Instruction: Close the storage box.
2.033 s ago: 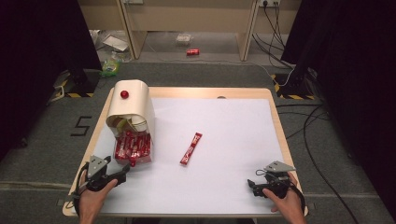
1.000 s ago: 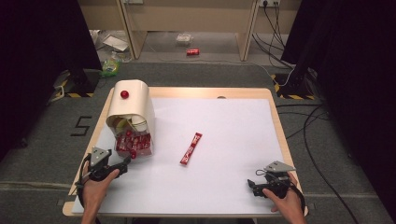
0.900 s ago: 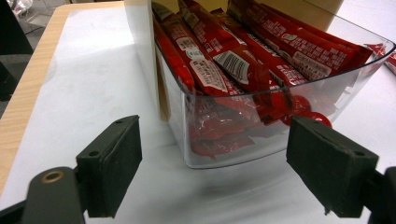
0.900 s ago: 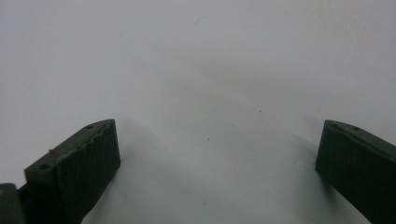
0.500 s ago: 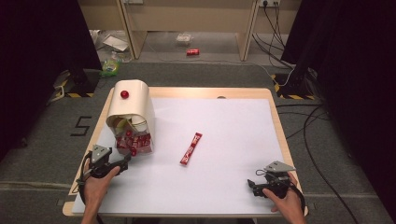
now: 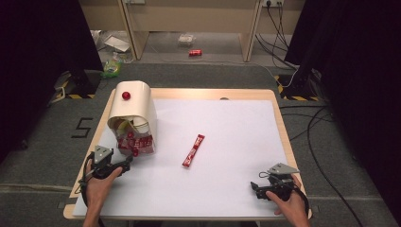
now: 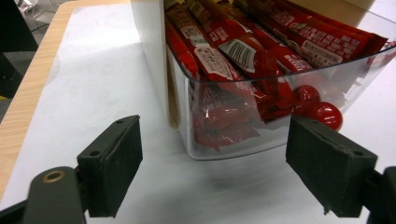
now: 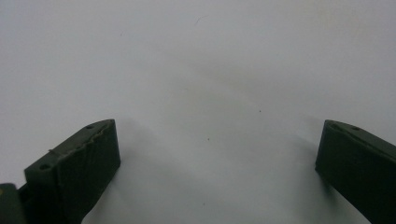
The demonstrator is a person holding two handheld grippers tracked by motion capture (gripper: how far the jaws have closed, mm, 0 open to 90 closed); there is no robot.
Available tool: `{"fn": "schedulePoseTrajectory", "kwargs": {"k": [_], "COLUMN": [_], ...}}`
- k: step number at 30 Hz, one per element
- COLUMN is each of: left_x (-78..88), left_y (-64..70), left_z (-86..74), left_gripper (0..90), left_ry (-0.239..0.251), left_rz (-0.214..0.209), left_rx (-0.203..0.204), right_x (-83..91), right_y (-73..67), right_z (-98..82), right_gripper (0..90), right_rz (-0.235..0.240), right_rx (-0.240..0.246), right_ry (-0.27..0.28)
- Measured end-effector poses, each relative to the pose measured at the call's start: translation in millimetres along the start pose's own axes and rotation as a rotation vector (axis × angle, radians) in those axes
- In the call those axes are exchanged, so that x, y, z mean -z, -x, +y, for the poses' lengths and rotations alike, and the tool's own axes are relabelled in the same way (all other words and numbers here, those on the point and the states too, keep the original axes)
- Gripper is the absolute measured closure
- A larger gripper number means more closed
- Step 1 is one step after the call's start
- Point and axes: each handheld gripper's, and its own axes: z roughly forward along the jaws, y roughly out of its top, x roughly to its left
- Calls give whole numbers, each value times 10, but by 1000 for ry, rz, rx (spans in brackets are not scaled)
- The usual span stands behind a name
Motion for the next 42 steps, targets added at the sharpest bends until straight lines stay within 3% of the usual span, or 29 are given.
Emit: {"fn": "schedulePoseTrajectory", "kwargs": {"k": [16, 26, 42], "left_x": [-58, -124, -203], "left_y": [-28, -19, -38], "left_z": [19, 15, 48], "left_gripper": [187, 190, 182], "left_ry": [-5, -27, -21], "left_rz": [-4, 10, 29], "left_rx": [-2, -29, -18], "right_x": [0, 0, 0], "right_y": [0, 0, 0], "right_z": [0, 0, 1], "right_gripper": [3, 3, 3], "right_rz": [0, 0, 0], "right_rx": [0, 0, 0], "right_ry": [0, 0, -1]}}
